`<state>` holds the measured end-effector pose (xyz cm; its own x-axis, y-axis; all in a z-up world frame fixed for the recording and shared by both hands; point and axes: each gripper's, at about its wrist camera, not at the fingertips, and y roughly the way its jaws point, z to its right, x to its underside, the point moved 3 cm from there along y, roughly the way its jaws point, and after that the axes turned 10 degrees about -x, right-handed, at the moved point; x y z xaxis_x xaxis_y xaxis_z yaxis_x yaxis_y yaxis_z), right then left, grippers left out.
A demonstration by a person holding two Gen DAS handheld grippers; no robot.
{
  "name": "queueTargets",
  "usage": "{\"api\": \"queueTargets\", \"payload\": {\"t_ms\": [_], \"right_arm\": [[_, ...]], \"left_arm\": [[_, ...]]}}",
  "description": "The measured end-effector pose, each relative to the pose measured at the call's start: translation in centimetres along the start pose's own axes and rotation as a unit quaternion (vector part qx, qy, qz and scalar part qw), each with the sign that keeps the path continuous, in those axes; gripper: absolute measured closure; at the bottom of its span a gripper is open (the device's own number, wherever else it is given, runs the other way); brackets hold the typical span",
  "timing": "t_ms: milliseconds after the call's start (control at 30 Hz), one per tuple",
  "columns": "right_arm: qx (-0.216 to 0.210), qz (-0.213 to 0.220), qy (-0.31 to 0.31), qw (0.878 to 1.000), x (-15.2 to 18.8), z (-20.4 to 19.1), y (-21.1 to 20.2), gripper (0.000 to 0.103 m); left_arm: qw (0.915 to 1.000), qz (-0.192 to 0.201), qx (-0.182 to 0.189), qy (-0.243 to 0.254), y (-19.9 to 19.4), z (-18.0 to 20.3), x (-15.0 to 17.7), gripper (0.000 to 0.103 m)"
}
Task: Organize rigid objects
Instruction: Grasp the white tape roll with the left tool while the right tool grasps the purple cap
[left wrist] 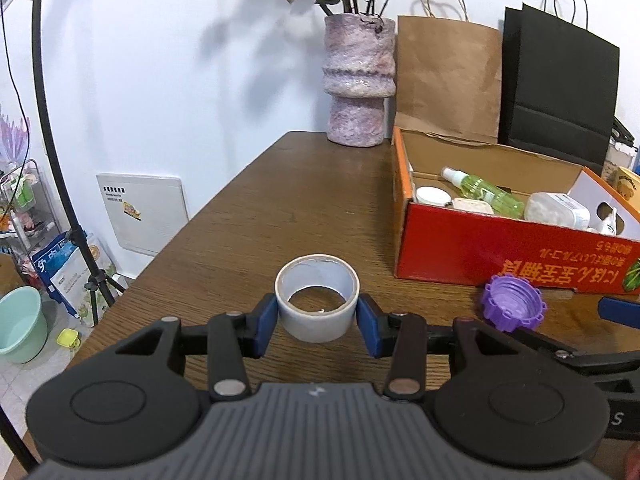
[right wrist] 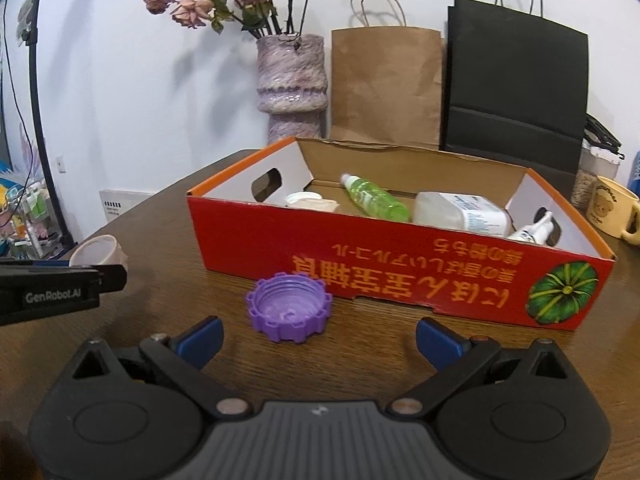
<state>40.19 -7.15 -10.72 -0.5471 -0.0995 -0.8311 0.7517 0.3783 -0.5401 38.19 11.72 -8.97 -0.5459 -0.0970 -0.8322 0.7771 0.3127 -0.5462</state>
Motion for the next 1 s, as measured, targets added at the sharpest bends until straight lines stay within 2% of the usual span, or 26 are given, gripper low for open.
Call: {"api": "queueTargets", "payload": {"t_ms": [133, 433, 533, 567, 1000], "right_arm": [[-0.001, -0.005, 0.002, 1.000, -0.5, -0.5, 1.1, 0.003], [-0.006, -0.019, 0.005, 1.000, -1.1, -1.3, 2.7, 0.020], [-0.008, -0.028, 0.007, 1.000, -1.2, -1.5, 3.3, 0.038], [-0.010, -0.032, 0.009, 0.999, -1.2, -1.5, 3.4, 0.049], [-0.016, -0.007, 0.009, 1.000, -0.9, -1.3, 1.7, 0.050]], "left_arm": [[1.0000, 0.005, -0.005, -0.006, 0.1, -0.7, -0.2, 0.059], [0.9998, 0.009, -0.008, -0.016, 0.1, -1.4, -0.4, 0.059], [0.9997, 0.011, -0.008, -0.018, 0.1, -1.5, -0.4, 0.059], [0.9997, 0.012, -0.007, -0.019, 0.0, -1.5, -0.4, 0.059], [0.9997, 0.014, -0.007, -0.019, -0.1, -1.5, -0.3, 0.059]]}}
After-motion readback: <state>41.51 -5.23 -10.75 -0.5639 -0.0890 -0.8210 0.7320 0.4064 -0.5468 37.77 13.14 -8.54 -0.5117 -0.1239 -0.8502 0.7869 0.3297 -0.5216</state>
